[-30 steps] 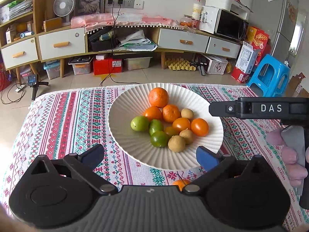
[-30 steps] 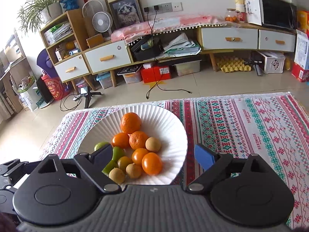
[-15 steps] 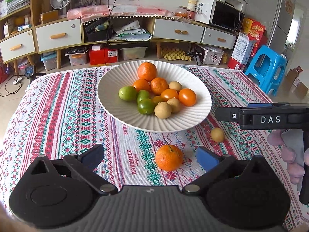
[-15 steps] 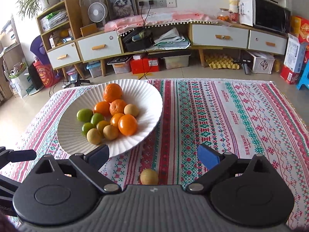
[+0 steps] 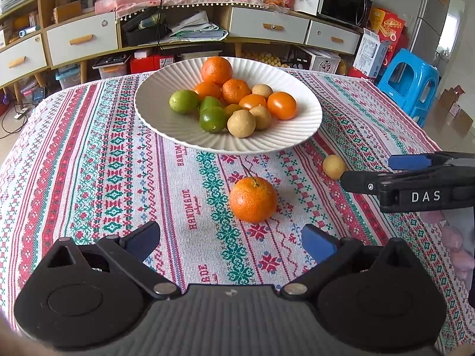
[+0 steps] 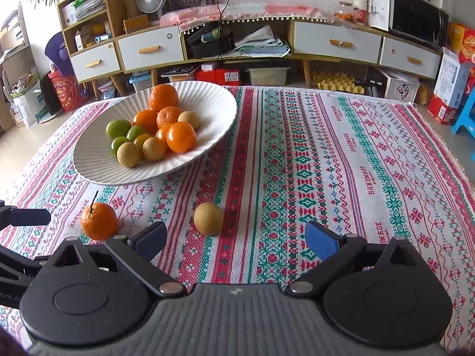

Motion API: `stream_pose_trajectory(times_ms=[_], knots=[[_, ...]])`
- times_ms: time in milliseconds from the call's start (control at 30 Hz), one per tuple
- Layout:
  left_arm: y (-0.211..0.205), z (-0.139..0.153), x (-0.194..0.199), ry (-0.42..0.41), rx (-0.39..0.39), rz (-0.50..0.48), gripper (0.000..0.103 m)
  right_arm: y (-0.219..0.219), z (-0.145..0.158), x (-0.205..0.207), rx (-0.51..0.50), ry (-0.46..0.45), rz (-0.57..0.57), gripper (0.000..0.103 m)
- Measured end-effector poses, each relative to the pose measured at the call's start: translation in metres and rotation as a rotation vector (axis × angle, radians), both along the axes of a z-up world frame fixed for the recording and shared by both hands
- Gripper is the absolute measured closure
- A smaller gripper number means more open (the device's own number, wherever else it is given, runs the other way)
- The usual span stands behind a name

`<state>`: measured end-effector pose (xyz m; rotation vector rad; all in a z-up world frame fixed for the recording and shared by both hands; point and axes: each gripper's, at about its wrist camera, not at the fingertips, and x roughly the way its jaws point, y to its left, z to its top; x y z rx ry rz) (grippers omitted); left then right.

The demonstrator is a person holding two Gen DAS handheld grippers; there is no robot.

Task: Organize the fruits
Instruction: 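Move both open grippers back down to the last loose fruits, then close the left gripper on an orange while the right gripper grasps a tan fruit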

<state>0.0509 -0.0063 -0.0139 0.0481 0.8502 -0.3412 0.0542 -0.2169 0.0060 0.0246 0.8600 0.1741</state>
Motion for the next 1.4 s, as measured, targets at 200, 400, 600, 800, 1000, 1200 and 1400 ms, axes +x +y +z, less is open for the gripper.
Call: stream_pose_trajectory(times_ms=[200, 400, 600, 800, 1000, 1200, 1400], knots=[[-0.007, -0.008, -0.001, 0.008, 0.000, -0.004, 0.001, 0.002, -0.012, -0.007, -0.030, 0.025, 0.016, 0.004], [-0.017, -0.012, -0.003, -0.041, 0.029, -0.019, 0.001, 0.006, -0.018, -0.009, -0.072, 0.020, 0.027, 0.001], [-0.022, -0.017, -0.002, -0.104, 0.029, -0.015, 0.001, 0.006, -0.020, -0.011, -0.085, -0.002, 0.027, 0.000], [-0.025, -0.018, 0.000, -0.140, 0.018, -0.018, 0.004, 0.005, -0.020, -0.008, -0.087, -0.018, 0.030, 0.000], [-0.029, -0.015, -0.001, -0.158, 0.003, -0.030, 0.026, 0.007, -0.019, -0.007, -0.090, -0.033, 0.033, 0.001], [-0.031, -0.012, -0.003, -0.170, 0.007, -0.037, 0.050, 0.008, -0.018, -0.005, -0.088, -0.040, 0.041, 0.003], [-0.026, -0.010, -0.001, -0.155, 0.000, -0.017, 0.063, 0.012, -0.016, -0.004, -0.082, -0.049, 0.057, 0.012]])
